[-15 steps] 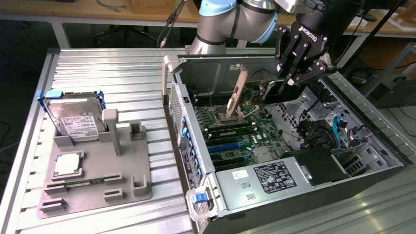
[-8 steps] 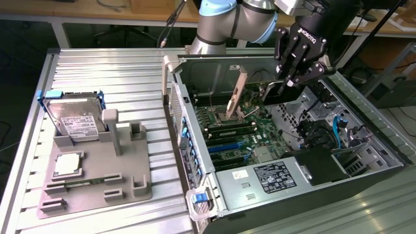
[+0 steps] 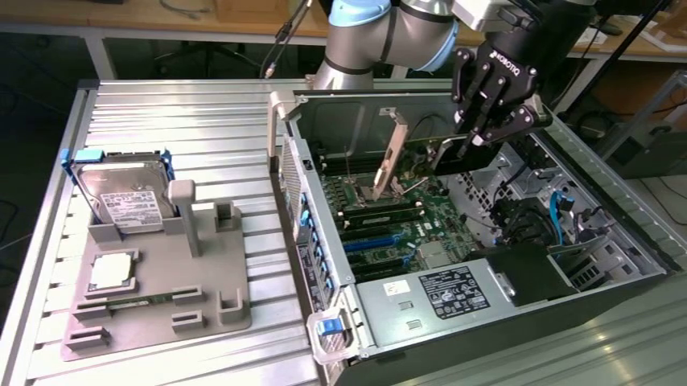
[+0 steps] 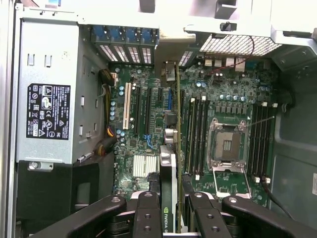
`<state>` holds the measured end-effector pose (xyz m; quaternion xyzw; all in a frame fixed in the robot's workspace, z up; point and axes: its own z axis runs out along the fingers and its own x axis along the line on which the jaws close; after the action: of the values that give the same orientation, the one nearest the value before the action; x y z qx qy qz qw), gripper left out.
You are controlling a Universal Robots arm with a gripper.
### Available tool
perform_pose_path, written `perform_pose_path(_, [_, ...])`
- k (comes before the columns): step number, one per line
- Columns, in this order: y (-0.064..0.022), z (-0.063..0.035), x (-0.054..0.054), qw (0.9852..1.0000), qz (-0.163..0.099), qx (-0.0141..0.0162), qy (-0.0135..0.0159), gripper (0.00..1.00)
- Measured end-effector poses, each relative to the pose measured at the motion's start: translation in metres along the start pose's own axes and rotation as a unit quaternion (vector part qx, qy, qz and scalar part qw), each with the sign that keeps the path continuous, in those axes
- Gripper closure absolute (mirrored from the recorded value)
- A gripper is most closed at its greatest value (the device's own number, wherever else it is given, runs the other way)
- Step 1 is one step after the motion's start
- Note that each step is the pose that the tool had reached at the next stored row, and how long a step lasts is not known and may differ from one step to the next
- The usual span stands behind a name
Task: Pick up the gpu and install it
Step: 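Insert the gpu into the slot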
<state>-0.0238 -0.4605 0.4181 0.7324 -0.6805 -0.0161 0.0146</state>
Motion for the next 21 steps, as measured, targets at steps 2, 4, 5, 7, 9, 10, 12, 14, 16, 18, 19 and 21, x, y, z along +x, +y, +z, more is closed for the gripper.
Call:
perform_pose_path(2, [0.0000, 0.0004, 0.0000, 1.0000, -0.001, 0.0000, 0.0000, 0.73])
perform_pose_path(4, [0.0000, 0.0009, 0.0000, 1.0000, -0.002, 0.0000, 0.0000, 0.73])
perform_pose_path(5, [-0.0001, 0.0011, 0.0000, 1.0000, -0.002, 0.0000, 0.0000, 0.73])
perform_pose_path(7, [-0.0001, 0.0015, 0.0000, 1.0000, -0.002, 0.0000, 0.0001, 0.73])
perform_pose_path(9, [-0.0001, 0.0020, 0.0000, 1.0000, -0.002, 0.0000, 0.0001, 0.73])
perform_pose_path(10, [-0.0001, 0.0023, 0.0000, 1.0000, -0.002, 0.0000, 0.0001, 0.73])
perform_pose_path(12, [-0.0001, 0.0029, 0.0000, 1.0000, -0.002, 0.0000, 0.0000, 0.73])
perform_pose_path(14, [-0.0001, 0.0035, 0.0000, 1.0000, -0.002, 0.0000, 0.0000, 0.73])
perform_pose_path(16, [-0.0002, 0.0041, 0.0000, 1.0000, -0.001, 0.0000, 0.0001, 0.73])
perform_pose_path(18, [-0.0002, 0.0042, 0.0000, 1.0000, -0.001, 0.0000, 0.0001, 0.73])
perform_pose_path(19, [-0.0002, 0.0042, 0.0000, 1.0000, -0.001, 0.0000, 0.0000, 0.73])
perform_pose_path(21, [-0.0002, 0.0045, 0.0000, 1.0000, -0.001, 0.0000, 0.0000, 0.73])
